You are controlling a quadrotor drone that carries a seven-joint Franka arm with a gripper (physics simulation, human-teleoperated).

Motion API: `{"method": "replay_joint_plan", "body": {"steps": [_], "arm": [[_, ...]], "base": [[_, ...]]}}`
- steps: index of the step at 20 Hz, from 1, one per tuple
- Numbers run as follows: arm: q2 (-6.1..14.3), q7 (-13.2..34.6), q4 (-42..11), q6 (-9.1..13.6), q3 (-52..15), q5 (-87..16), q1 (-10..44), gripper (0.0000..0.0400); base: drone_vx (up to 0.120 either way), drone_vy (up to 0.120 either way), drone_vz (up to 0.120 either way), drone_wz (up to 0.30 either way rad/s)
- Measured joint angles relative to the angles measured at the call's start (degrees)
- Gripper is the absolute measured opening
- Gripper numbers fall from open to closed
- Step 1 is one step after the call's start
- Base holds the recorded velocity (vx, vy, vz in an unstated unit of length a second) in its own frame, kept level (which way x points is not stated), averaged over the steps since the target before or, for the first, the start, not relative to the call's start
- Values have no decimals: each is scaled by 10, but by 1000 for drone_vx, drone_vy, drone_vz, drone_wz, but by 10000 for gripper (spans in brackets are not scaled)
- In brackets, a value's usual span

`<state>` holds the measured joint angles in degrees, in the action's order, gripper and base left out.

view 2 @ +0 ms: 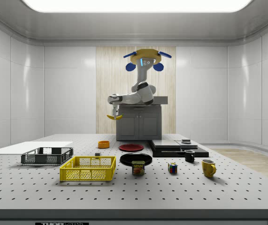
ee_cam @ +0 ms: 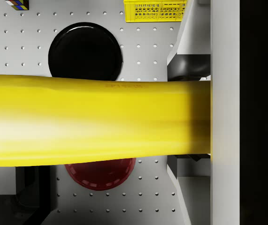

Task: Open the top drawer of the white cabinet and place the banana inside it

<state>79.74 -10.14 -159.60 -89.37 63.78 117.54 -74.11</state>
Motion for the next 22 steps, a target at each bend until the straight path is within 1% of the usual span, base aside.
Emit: {"method": "replay_joint_plan", "body": {"steps": [22], "arm": [[2, -1, 0, -2, 0, -1, -1, 197]], "base": [[-120, 0, 120, 0]]}}
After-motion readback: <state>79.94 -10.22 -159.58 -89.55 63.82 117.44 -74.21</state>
